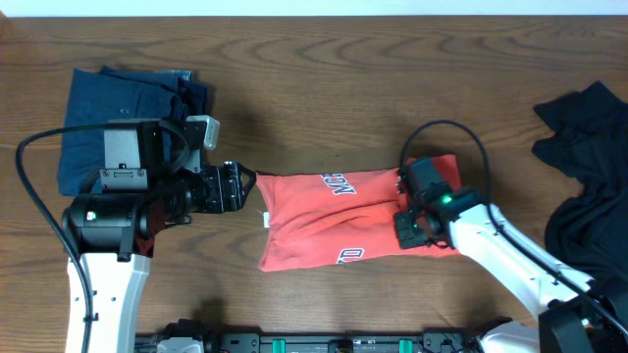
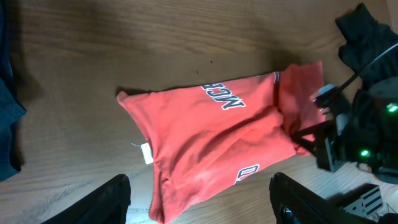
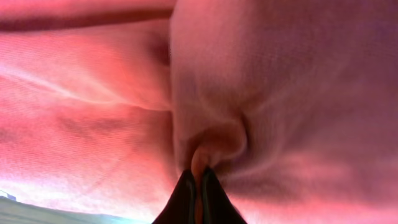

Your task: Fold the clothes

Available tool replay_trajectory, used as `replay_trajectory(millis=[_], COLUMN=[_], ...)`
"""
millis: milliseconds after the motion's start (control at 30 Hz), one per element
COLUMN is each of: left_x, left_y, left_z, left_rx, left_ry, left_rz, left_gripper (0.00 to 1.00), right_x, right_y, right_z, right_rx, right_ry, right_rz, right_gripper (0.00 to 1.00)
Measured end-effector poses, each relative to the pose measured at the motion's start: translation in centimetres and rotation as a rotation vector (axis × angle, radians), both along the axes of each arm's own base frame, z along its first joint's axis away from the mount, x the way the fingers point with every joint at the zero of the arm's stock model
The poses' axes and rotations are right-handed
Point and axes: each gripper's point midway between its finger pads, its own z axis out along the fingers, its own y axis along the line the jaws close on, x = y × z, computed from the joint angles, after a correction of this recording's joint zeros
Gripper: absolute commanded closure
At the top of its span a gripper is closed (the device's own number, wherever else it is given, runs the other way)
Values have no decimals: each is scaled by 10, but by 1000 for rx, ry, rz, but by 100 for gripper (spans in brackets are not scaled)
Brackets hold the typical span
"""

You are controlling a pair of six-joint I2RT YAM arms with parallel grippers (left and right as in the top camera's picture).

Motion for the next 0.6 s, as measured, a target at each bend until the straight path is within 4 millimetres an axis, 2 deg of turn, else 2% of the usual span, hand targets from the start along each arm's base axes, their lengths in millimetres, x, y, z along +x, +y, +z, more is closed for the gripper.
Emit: replay_trajectory(millis=[67,167,267,333,433,500,600], left_x=[0,0,0,0,0,0,0], left_y=[0,0,0,0,0,0,0], left_z=[0,0,0,0,0,0,0], left_rx=[0,0,0,0,0,0,1], left_ry=[0,0,0,0,0,0,-1], left_rz=[0,0,0,0,0,0,-1], left_gripper=[28,27,27,27,27,27,27], right_x=[-2,-2,0,11,40,61,77], right_y=[9,17,14,15,17,15,8], right_z=[-3,-1,9,25,62,88,102], right_rx=[20,40,24,28,72,107,127], right_ry=[-2,-9,-17,-69,-209,-312,-378], right_rz=[19,58,66,61,32,-8,-66], right_gripper=[67,55,40,39,46,42,39])
